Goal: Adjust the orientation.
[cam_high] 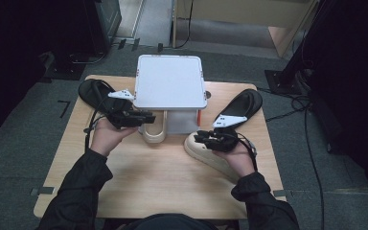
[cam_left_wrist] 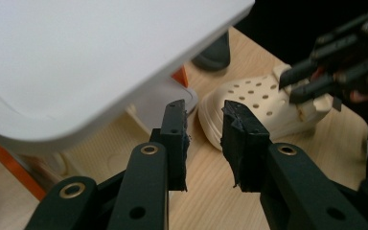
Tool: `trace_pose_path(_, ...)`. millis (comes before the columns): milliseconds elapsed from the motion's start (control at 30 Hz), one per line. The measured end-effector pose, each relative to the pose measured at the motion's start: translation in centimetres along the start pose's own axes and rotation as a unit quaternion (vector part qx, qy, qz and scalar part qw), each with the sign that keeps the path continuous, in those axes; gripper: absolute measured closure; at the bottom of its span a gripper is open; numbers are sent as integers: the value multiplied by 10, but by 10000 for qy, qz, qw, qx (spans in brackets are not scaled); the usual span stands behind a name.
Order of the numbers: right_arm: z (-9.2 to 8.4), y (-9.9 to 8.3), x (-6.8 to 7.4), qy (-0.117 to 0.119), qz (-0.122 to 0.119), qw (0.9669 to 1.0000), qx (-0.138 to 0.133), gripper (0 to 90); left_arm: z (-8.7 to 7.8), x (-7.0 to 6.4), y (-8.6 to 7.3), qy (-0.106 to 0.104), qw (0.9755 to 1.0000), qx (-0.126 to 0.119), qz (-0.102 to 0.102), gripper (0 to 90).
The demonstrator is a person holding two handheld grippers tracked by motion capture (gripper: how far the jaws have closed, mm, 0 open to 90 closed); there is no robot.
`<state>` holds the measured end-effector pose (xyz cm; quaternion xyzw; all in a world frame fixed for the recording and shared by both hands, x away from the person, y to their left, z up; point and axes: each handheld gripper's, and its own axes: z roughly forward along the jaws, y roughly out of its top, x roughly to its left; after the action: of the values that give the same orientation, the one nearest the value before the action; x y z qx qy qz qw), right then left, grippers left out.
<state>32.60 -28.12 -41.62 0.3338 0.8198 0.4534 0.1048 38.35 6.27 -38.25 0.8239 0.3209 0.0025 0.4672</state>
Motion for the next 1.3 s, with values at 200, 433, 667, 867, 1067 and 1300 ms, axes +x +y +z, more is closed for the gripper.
trace_pose_path(200, -14, -12, -19, -212, 199, 9996, -65, 758, 15, -14, -21, -62, 9999, 72, -55, 715)
trace_pose_path(433, -25, -24, -36, -416, 368, 9984, -43, 776, 36, -22, -29, -100, 9998, 150, 79, 716)
trace_pose_path(667, -35, -33, -48, -633, 485, 9968, -54, 783, 57, -28, -34, -228, 9995, 195, 85, 726)
trace_pose_path(867, -46, -45, -57, -883, 643, 9940, -62, 783, 78, -35, -36, -344, 9990, 236, 173, 731)
trace_pose_path(1067, -51, -57, -66, -1072, 741, 9915, 28, 782, 96, -41, -37, -428, 9985, 271, 209, 733)
trace_pose_path(1300, -48, -71, -77, -1199, 893, 9886, 203, 787, 118, -51, -41, -504, 9975, 342, 348, 734)
